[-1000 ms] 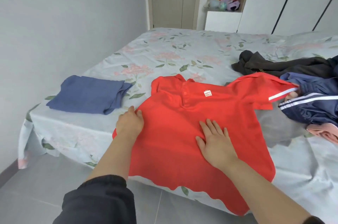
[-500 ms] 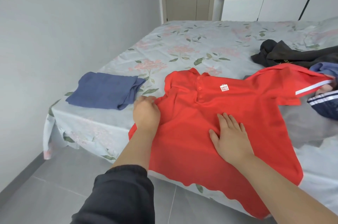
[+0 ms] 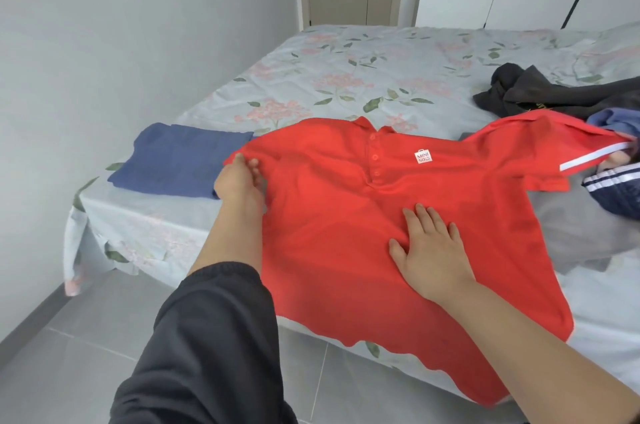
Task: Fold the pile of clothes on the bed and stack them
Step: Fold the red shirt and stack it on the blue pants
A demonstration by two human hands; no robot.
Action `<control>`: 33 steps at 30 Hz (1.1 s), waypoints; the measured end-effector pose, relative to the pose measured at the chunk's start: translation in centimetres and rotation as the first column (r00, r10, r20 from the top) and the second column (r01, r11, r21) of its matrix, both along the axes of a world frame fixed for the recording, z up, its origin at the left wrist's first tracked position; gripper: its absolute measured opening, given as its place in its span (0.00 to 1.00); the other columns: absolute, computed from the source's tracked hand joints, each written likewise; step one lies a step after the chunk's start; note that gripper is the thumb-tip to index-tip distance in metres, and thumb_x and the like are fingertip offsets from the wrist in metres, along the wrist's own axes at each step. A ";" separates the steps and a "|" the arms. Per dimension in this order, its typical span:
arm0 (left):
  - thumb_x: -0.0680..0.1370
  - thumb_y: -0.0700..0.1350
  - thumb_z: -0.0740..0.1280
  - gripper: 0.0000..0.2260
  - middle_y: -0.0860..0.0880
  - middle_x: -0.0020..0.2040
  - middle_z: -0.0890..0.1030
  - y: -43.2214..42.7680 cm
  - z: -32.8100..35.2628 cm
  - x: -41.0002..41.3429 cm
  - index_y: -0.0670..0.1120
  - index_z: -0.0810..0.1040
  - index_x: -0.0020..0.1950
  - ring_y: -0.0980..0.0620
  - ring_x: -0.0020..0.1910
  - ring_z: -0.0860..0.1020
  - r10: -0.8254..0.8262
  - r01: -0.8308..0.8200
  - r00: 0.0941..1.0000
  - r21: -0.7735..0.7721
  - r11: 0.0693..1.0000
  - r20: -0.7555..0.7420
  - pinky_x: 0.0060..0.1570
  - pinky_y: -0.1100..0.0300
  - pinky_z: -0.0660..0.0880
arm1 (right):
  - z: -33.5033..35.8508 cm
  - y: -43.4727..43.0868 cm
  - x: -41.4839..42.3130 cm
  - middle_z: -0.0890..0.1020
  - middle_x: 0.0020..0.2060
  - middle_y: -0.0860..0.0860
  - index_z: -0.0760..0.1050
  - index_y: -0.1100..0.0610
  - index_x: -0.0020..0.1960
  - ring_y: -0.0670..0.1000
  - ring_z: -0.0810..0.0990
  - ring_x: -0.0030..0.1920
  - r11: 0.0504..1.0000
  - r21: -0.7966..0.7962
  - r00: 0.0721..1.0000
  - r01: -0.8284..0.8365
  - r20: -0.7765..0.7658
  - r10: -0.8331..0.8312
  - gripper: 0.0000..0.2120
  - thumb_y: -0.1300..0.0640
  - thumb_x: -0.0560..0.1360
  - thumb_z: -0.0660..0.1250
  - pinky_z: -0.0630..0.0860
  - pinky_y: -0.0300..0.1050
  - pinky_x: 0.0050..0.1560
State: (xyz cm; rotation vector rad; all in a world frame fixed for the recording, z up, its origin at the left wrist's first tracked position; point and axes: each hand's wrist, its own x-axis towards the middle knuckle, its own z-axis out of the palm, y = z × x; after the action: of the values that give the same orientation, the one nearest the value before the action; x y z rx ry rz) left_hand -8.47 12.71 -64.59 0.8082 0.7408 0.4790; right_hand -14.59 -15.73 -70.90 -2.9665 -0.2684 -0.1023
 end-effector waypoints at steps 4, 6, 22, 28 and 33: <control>0.80 0.48 0.61 0.23 0.43 0.71 0.69 2.5 1.1 -0.1 0.45 0.64 0.74 0.44 0.68 0.71 -0.046 0.032 0.993 0.128 0.991 0.107 0.66 0.48 0.67 | 0.0 0.0 -0.1 0.53 0.77 0.51 0.50 0.52 0.77 0.52 0.48 0.77 1.000 -0.010 1.000 0.005 0.002 -0.005 0.32 0.39 0.77 0.48 0.49 0.55 0.75; 0.79 0.47 0.63 0.28 0.46 0.70 0.70 2.4 0.8 -0.3 0.48 0.58 0.77 0.44 0.64 0.73 -0.095 0.079 0.993 0.203 0.976 0.069 0.63 0.48 0.70 | 0.0 0.0 -0.1 0.52 0.77 0.51 0.50 0.52 0.77 0.52 0.48 0.77 1.000 -0.014 1.000 0.007 -0.001 -0.007 0.32 0.39 0.77 0.48 0.49 0.55 0.75; 0.76 0.38 0.66 0.14 0.46 0.25 0.68 2.9 -2.6 -1.1 0.44 0.68 0.31 0.49 0.25 0.65 -0.124 0.312 0.910 0.456 0.833 -0.395 0.28 0.60 0.65 | 0.1 0.5 0.1 0.54 0.77 0.52 0.53 0.52 0.77 0.53 0.49 0.77 0.999 -0.003 0.999 0.033 0.006 -0.033 0.31 0.40 0.77 0.49 0.50 0.57 0.75; 0.78 0.37 0.61 0.11 0.44 0.35 0.73 2.0 0.4 -1.1 0.45 0.69 0.36 0.47 0.33 0.73 0.041 0.001 0.996 0.465 0.885 -0.080 0.36 0.56 0.79 | 0.0 0.4 0.0 0.54 0.77 0.52 0.53 0.51 0.76 0.53 0.49 0.77 0.999 0.007 0.999 0.034 0.013 -0.034 0.31 0.39 0.77 0.48 0.50 0.56 0.75; 0.80 0.41 0.61 0.07 0.39 0.50 0.79 -0.9 3.1 -1.6 0.40 0.75 0.54 0.44 0.46 0.76 0.012 0.045 0.998 0.848 0.529 -0.061 0.50 0.56 0.71 | 0.1 0.4 0.0 0.56 0.77 0.52 0.54 0.51 0.76 0.52 0.50 0.77 0.999 0.036 0.999 0.036 0.026 -0.037 0.31 0.39 0.76 0.49 0.50 0.56 0.75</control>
State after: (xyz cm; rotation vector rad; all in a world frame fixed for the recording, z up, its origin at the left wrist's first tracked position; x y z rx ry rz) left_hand -10.10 11.80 -61.45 1.7754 0.5159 0.8291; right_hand -14.63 -15.33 -70.83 -2.9372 -0.2140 -0.1489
